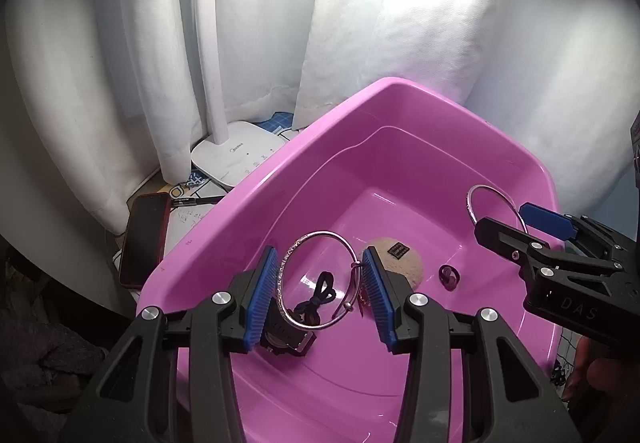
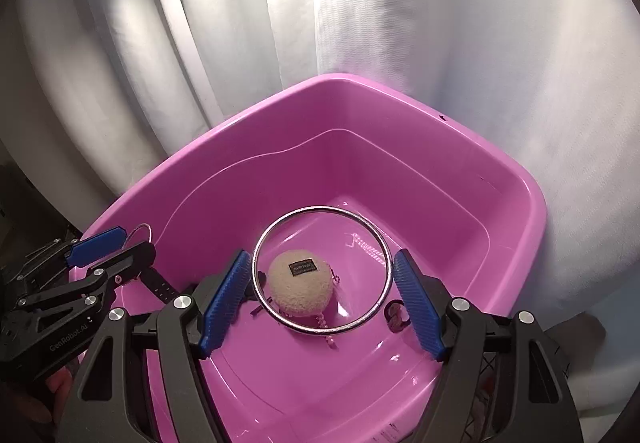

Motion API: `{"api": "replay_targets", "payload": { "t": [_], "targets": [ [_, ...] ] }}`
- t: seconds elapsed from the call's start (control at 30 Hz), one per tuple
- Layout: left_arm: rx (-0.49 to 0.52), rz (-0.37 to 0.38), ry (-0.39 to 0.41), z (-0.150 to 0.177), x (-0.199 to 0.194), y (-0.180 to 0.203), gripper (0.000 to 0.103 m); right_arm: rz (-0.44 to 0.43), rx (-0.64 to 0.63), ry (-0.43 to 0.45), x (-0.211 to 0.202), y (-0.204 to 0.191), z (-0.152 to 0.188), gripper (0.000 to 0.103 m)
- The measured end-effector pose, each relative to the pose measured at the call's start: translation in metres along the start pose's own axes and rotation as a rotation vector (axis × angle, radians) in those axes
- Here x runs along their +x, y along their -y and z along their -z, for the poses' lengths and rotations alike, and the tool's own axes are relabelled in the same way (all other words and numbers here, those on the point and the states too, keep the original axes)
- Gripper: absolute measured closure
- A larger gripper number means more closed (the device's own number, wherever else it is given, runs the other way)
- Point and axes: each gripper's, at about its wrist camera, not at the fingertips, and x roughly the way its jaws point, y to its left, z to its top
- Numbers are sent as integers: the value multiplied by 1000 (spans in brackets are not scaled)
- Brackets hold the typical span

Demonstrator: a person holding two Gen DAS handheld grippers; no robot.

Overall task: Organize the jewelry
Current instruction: 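Carry the silver bangle and metal ring over the pink tub with both tools, then open both tools to drop the bangle and ring into the tub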

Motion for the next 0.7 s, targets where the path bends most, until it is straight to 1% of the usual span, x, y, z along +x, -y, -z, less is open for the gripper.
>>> {"api": "replay_targets", "payload": {
  "t": [0.23, 0.3, 0.43, 0.47, 0.5, 0.57, 0.63, 0.7],
  "targets": [
    [-3, 2, -72, -1, 20, -4, 60, 31, 10, -73, 23, 3, -8, 32],
    [-5, 6, -72, -2, 20, -4, 60, 49, -4, -81, 26, 1, -9, 32],
    [4, -3, -79, -3, 21, -2, 60, 50, 5, -76, 27, 2, -11, 32],
    [7, -7, -73, -3, 20, -2, 59, 57, 2, -76, 28, 2, -11, 32],
    [13, -14, -66, -3, 19, -1, 56, 62, 0, -78, 29, 3, -11, 32],
    [12, -30, -60, -5, 17, -1, 32, 63, 3, -81, 30, 4, -11, 31],
    [7, -35, -36, -6, 13, -2, 27, 75, 11, -84, 30, 6, -13, 31],
    [15, -45, -41, -5, 14, -1, 27, 80, 18, -86, 30, 8, -13, 31]
  ]
}}
